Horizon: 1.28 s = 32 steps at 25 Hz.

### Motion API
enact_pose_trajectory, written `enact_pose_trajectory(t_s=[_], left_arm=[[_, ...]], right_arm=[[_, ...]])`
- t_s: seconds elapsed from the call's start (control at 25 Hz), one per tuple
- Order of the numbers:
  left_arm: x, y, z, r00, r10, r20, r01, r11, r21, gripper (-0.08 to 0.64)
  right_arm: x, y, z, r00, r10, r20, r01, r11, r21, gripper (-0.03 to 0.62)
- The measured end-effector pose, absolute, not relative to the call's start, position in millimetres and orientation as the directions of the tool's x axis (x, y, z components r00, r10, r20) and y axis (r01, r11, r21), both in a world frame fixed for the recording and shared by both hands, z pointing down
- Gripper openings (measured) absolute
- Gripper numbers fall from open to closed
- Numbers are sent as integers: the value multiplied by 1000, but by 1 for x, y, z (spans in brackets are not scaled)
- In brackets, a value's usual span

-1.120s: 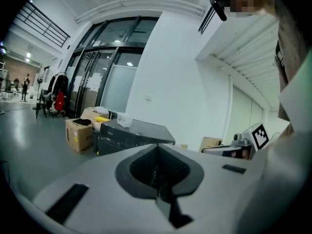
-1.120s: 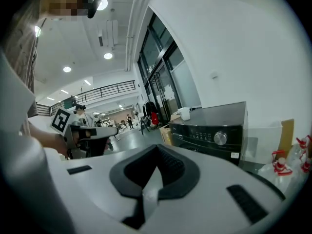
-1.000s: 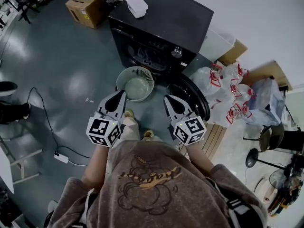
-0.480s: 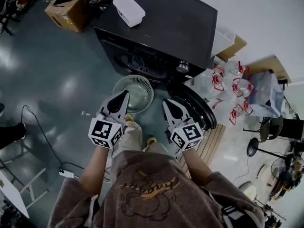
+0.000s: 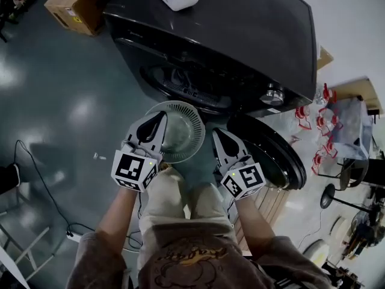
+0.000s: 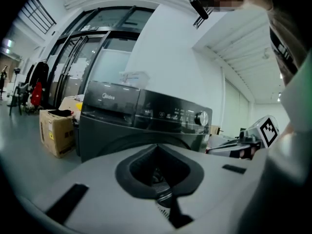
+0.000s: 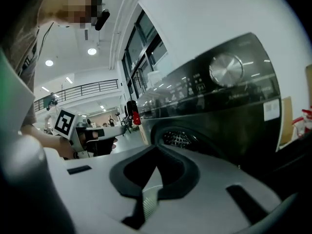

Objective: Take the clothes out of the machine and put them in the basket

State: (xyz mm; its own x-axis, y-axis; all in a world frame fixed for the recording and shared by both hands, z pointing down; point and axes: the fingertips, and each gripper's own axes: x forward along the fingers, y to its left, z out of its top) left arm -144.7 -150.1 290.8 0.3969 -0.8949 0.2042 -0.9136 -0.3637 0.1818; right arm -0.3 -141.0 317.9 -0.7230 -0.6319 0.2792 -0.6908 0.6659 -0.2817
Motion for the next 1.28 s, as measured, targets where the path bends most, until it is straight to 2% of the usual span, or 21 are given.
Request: enact_pose_trajectory(t_s=[0.56,1.08,1.28], left_arm=[[-124,-183,443,469,-878,100,-879,-452,153,6],[-92,-172,489,451,-892,47,-886,-440,149,6],[-82,-165,488,438,-897,58,-894,-428,129,6]], right_arm=[[-11,-163,487,-758,-624,189,-652,728,-212,-3],[18,-146,524,-789,-609,83,-612,766,-194,-3],[30,-140,525,-784,-613,94,-619,765,-178,-3]])
